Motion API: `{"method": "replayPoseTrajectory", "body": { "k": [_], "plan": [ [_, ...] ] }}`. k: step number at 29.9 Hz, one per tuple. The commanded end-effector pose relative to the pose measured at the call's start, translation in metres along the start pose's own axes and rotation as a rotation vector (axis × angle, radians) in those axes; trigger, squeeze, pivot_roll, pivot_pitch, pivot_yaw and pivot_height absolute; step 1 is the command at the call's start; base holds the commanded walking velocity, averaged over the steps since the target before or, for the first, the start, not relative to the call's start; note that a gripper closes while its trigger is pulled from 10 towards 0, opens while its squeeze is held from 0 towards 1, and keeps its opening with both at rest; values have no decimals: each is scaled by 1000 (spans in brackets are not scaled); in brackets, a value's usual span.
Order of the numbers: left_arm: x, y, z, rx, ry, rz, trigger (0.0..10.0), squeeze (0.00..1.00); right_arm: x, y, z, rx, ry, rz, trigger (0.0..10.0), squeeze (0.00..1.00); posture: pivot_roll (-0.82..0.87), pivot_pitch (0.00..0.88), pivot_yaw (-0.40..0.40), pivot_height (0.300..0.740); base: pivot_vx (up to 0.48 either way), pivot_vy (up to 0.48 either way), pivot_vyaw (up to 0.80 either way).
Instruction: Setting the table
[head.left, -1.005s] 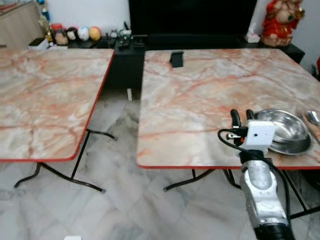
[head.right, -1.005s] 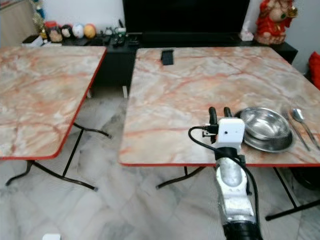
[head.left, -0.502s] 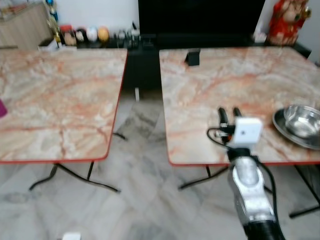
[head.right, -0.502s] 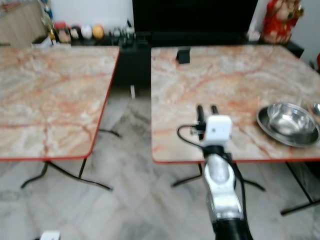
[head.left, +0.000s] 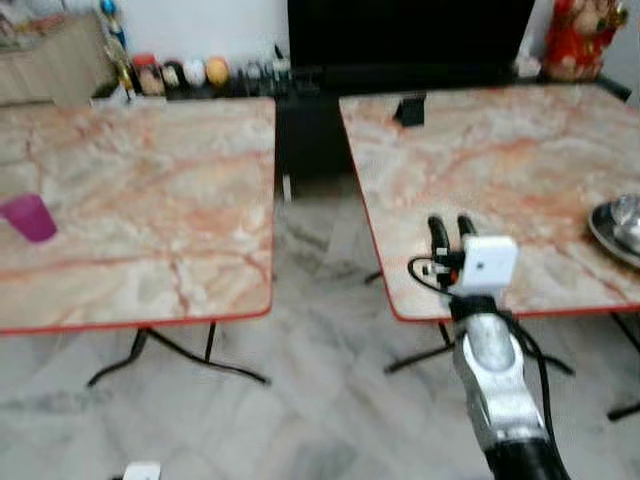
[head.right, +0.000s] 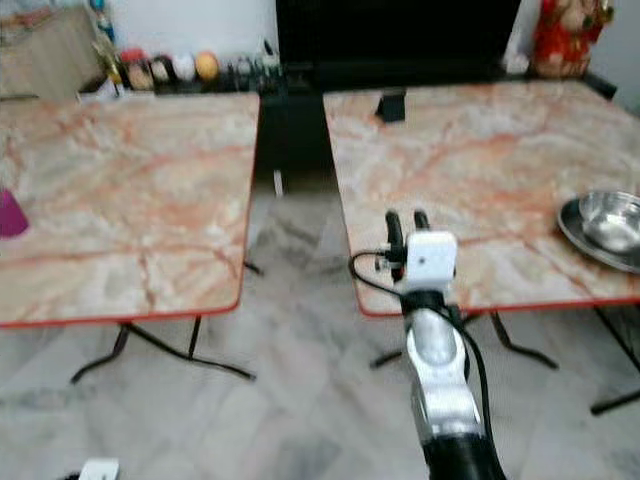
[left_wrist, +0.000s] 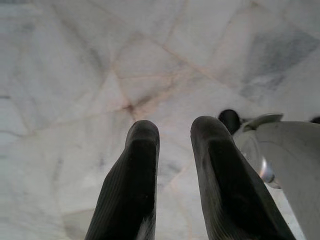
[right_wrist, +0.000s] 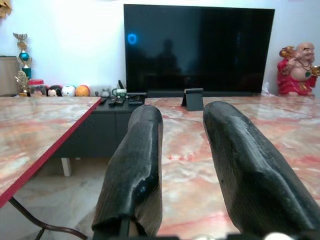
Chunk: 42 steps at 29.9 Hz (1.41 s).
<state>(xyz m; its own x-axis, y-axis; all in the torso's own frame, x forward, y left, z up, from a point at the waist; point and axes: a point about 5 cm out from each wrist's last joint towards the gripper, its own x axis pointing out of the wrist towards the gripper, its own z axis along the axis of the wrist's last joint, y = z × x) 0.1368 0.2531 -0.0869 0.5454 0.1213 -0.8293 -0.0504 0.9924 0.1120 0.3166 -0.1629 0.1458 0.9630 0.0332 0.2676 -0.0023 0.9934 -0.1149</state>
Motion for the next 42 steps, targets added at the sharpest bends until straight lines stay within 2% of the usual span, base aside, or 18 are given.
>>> {"method": "replayPoseTrajectory", "body": {
  "k": [1, 14, 20, 29, 31, 33, 35, 38, 42],
  "plan": [
    [0, 0, -1, -6, 4, 4, 10000, 0, -2, -4, -4, 10, 20, -5, 10000, 0, -58, 0, 43, 740, 0, 319, 0],
    [0, 2, -1, -22, 0, 8, 10000, 0, 1, -7, -9, -5, 45, 55, 10000, 0, -51, 0, 29, 740, 0, 318, 0],
    [0, -1, 0, -17, -2, 5, 10000, 0, -2, -16, -26, -5, 123, 39, 10000, 0, -47, 0, 21, 740, 0, 0, 0],
    [1, -3, 1, -23, -3, 5, 10000, 0, -12, -42, -59, -1, 302, 1, 10000, 0, -46, 0, 16, 740, 0, 0, 0],
    [1, -3, 1, -24, -3, 5, 10000, 0, -18, -48, -70, 7, 357, -28, 10000, 0, -47, 0, 16, 740, 0, 0, 0],
    [1, -3, 0, -24, -2, 5, 10000, 0, -30, -59, -86, 4, 439, -99, 10000, 0, -45, 0, 15, 740, 0, 0, 0],
    [1, -3, 0, -24, -1, 5, 10000, 0, -46, -65, -104, 48, 545, -151, 10000, 0, -47, 0, 15, 740, 0, 0, 0],
    [1, -4, -1, -25, -1, 4, 10000, 0, -72, -68, -127, 86, 680, -184, 10000, 0, -44, 0, 15, 740, 0, 0, 0],
    [1, -4, -1, -27, -2, 5, 10000, 0, -103, -62, -148, 84, 841, -174, 10000, 0, -40, 0, 15, 740, 0, 0, 0]
  ]
}}
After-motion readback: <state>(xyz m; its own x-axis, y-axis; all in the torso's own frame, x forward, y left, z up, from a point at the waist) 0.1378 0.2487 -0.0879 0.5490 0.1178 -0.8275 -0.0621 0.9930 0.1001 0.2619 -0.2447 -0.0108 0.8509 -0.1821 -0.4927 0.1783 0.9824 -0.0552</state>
